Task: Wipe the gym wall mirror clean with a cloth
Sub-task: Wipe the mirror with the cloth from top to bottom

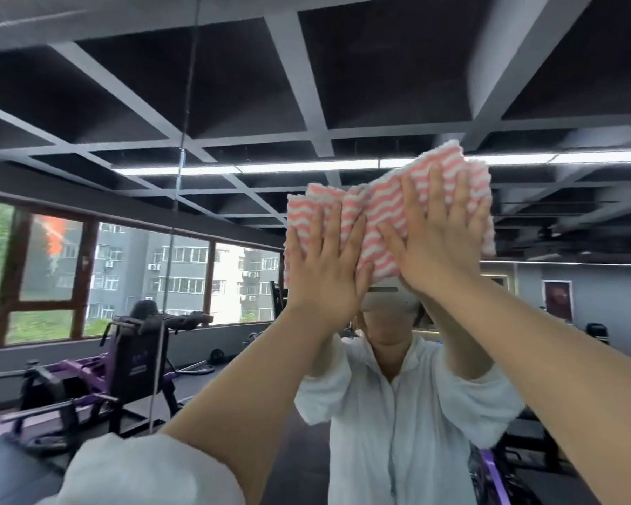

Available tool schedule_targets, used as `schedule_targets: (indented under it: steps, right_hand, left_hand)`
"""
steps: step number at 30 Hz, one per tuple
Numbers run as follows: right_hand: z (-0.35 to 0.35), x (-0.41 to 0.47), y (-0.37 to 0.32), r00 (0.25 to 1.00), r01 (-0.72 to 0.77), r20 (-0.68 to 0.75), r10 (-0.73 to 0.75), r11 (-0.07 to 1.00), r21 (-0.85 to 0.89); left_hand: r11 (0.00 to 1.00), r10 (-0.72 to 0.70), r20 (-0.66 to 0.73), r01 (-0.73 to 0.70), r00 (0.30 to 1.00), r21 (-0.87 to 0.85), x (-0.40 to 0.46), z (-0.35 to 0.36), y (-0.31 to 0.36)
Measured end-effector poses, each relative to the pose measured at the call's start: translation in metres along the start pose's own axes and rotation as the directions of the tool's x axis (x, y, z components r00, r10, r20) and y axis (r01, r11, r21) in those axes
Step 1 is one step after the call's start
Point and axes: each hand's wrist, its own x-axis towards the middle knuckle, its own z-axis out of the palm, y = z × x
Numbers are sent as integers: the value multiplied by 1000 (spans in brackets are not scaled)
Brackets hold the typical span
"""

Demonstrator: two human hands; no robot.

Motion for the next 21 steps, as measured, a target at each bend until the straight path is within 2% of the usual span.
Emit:
schedule_targets:
  steps: [5, 10, 16, 19, 21]
  right_hand:
    - [3, 19, -56, 984, 169, -44, -171, 985, -38]
    - [19, 6, -111, 946, 320, -42, -322, 946, -46]
    - [42, -38, -155, 836, 549, 10, -549, 835, -43]
    - [56, -61, -164, 767, 641, 19, -641, 768, 1]
    - [64, -71, -163, 748, 664, 23, -663, 748, -14]
  left_hand:
    - [981, -192, 148, 190, 970, 27, -9, -8, -49]
    - [941, -332, 177, 337, 927, -2, -46, -2, -93]
    - [889, -456, 87, 457, 886, -3, -116, 13, -111]
    - [833, -540, 146, 551, 829, -51, -145, 17, -101]
    - [793, -581, 221, 606, 784, -65, -154, 18, -90]
